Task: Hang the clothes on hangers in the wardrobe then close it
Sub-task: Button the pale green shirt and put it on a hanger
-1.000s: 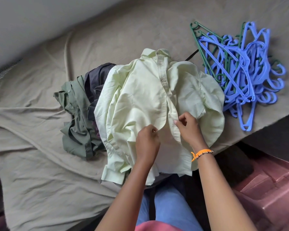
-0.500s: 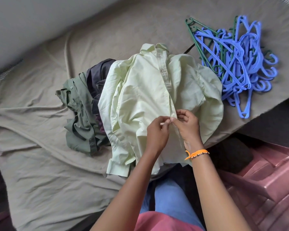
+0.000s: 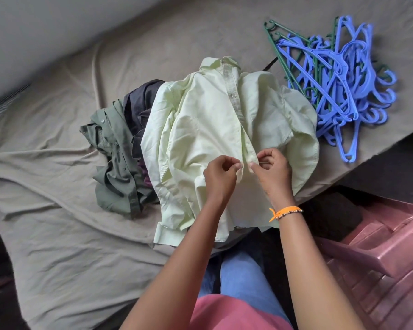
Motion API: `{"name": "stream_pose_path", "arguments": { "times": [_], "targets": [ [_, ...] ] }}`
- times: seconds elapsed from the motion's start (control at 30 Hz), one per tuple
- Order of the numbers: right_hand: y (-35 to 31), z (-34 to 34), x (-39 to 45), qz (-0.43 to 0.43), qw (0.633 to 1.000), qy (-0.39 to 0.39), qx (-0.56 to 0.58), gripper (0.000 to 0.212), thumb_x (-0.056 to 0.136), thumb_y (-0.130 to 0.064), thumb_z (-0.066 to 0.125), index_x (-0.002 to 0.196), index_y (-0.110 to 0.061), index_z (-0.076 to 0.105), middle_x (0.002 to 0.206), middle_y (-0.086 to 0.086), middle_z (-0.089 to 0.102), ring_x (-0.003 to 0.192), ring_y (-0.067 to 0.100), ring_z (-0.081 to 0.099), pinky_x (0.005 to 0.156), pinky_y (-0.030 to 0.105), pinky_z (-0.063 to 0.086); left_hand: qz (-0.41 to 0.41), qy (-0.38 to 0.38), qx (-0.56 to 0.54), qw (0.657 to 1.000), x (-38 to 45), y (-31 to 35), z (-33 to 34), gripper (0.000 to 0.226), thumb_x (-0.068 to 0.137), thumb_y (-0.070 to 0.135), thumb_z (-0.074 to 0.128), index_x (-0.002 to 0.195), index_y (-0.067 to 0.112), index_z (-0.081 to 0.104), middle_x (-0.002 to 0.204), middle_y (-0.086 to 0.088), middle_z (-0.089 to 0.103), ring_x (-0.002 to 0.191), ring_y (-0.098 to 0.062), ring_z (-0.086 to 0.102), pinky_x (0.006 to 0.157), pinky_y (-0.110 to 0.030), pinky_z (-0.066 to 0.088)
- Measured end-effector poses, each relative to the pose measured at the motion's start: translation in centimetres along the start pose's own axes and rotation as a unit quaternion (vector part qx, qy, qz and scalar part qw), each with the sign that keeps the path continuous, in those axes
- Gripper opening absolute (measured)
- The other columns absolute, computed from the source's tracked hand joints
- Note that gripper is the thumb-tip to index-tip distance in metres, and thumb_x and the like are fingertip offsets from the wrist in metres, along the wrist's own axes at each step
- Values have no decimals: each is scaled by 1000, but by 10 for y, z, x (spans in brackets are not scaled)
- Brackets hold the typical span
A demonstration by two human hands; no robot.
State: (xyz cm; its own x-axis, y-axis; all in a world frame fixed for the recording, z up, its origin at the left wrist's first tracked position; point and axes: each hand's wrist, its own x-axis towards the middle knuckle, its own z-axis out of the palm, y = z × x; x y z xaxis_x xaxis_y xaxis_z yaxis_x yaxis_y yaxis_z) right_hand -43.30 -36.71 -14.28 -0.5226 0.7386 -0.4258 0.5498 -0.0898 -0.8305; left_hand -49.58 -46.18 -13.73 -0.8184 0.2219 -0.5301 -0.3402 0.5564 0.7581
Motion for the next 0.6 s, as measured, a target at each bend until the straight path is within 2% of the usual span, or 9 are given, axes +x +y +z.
{"name": "stream_pose_path", "arguments": {
  "times": [0.07, 0.13, 0.17, 0.3, 0.4, 0.47, 0.6],
  "targets": [
    [-4, -2, -4, -66, 993, 58, -83, 19, 76, 1, 66, 83, -12, 55, 67, -10, 56, 61, 1, 54, 61, 14, 45, 83, 28, 85, 992, 0, -2, -2, 5, 82, 12, 67, 79, 15, 69, 74, 7, 67, 71, -10, 61, 66, -22, 44],
    [-8, 0, -9, -117, 984, 84, -106, 19, 74, 2, 66, 85, -10, 55, 66, -9, 54, 60, 6, 54, 62, 23, 47, 157, 39, 148, 976, 0, -5, -3, 4, 82, 11, 64, 81, 14, 67, 76, 3, 67, 71, -14, 60, 66, -27, 44],
    [-10, 3, -11, -131, 982, 81, -112, 20, 74, 2, 66, 85, -10, 55, 68, -8, 55, 61, 10, 55, 63, 27, 49, 168, 40, 156, 973, -1, -5, -2, 4, 81, 11, 64, 82, 14, 66, 75, 3, 67, 71, -15, 60, 65, -27, 44],
    [-7, 13, -15, -128, 983, 57, -120, 23, 73, -2, 72, 83, -13, 55, 70, -6, 57, 65, 13, 58, 64, 33, 53, 86, 36, 61, 994, -3, 4, 3, 7, 78, 12, 70, 79, 19, 68, 72, 13, 65, 71, -7, 62, 70, -23, 48],
    [-3, 11, -13, -96, 992, 49, -70, 27, 73, -3, 76, 83, -15, 55, 71, -12, 57, 67, 3, 60, 64, 19, 52, 24, 21, 3, 999, 1, 6, 4, 10, 77, 11, 73, 77, 20, 69, 71, 13, 65, 74, -7, 64, 75, -24, 51],
    [-1, 8, -12, -82, 995, 41, -41, 29, 72, -3, 78, 84, -16, 55, 74, -10, 60, 69, 1, 61, 63, 10, 48, 7, 13, -8, 1000, 4, 6, 3, 11, 76, 11, 74, 76, 20, 69, 71, 10, 67, 75, -9, 65, 76, -27, 52],
    [0, 5, -13, -68, 997, 25, -17, 26, 73, -1, 76, 85, -14, 56, 77, -1, 63, 71, 0, 62, 63, 5, 46, -21, 6, -27, 999, 3, 3, 5, 11, 76, 11, 74, 75, 20, 69, 71, 7, 68, 71, -8, 64, 74, -24, 51]
  ]
}}
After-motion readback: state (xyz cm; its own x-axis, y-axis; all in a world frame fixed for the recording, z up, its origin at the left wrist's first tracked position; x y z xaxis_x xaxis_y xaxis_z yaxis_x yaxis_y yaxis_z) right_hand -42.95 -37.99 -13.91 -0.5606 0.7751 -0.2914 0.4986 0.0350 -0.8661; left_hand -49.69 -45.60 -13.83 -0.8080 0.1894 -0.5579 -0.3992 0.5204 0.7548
